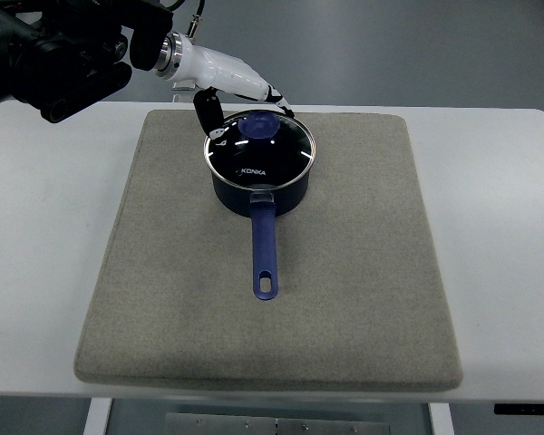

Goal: Open pot lid and place left with left hand
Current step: 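Lower the left hand onto the blue knob of the glass lid, then close the left hand fingers around the blue lid knob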

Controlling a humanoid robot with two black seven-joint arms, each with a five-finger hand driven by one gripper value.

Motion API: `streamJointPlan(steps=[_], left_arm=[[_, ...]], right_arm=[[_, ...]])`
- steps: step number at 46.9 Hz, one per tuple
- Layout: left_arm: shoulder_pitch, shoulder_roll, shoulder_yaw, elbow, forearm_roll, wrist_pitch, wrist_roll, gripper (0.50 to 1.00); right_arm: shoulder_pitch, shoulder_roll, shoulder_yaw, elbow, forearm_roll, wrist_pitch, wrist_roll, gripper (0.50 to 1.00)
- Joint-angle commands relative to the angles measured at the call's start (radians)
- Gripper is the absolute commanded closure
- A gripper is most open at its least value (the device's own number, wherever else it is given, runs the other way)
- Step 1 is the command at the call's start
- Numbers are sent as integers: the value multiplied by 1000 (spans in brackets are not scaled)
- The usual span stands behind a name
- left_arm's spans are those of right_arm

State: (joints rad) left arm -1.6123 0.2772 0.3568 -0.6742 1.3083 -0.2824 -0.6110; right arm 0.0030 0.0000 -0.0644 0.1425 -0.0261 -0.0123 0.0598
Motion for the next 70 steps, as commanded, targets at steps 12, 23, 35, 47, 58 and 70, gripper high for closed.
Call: streamJointPlan(steps=[12,23,35,47,58,70], left_arm=[[8,-4,-1,-1,0,2,0,536],[9,-15,-1,1,-1,0,0,542],[3,-30,-9,39,-4,-52,0,544],[-8,-32,-41,61,-31,-159,0,557],[2,-47,-41,65,-29,-167,0,557],[8,-76,-41,117,-26,-146,0,568]], right_arm=[[0,0,0,0,0,0,0,583],[0,0,0,0,0,0,0,583],[0,0,0,-1,0,0,0,583],[0,0,0,0,0,0,0,583],[2,0,0,0,0,0,0,583],[0,0,0,0,0,0,0,583]])
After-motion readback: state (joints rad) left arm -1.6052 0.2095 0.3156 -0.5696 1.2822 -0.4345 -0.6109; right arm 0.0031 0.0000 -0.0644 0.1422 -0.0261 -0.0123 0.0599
